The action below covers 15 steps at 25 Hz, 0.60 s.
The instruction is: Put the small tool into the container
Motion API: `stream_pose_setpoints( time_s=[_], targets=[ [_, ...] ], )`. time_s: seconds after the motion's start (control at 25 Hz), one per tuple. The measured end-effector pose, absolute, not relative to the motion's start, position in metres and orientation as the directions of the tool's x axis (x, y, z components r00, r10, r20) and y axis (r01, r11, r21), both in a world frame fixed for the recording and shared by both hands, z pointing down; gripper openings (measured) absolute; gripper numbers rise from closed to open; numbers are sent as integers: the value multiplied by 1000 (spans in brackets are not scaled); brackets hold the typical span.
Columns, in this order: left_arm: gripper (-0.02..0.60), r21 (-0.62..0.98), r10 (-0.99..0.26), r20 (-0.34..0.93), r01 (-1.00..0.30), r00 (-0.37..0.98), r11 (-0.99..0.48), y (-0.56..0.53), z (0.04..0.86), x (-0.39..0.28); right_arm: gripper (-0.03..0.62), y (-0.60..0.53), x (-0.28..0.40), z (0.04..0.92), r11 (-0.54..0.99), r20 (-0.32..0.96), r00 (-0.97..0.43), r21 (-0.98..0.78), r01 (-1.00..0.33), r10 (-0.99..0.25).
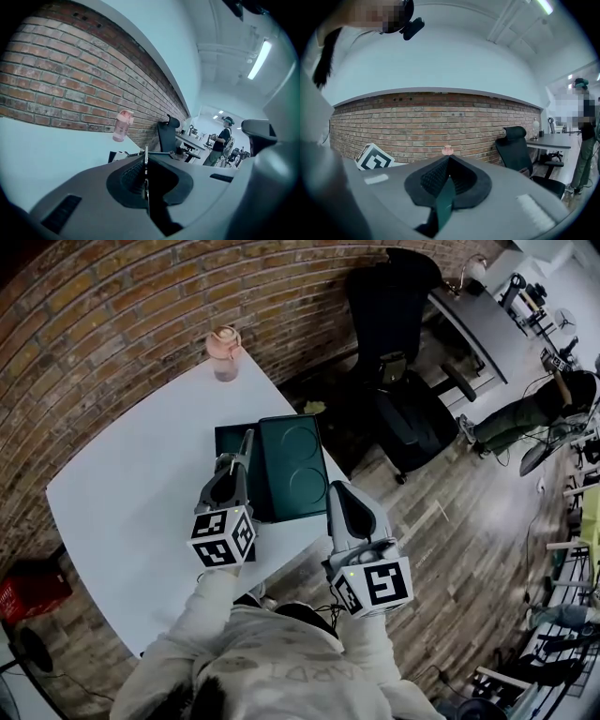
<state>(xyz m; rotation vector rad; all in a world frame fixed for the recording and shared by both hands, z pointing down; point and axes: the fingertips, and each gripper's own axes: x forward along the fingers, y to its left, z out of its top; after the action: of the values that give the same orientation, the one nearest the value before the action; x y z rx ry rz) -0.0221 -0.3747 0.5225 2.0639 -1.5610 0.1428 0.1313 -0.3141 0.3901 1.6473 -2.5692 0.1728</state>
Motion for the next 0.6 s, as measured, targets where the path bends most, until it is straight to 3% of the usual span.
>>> stream_pose_setpoints(
  time_s=[0.6],
  targets=[
    [-2,355,-802,514,-927,304,-124,-393,573,-16,11,-326,128,405,408,178,-408,-41,-912,-896]
  ],
)
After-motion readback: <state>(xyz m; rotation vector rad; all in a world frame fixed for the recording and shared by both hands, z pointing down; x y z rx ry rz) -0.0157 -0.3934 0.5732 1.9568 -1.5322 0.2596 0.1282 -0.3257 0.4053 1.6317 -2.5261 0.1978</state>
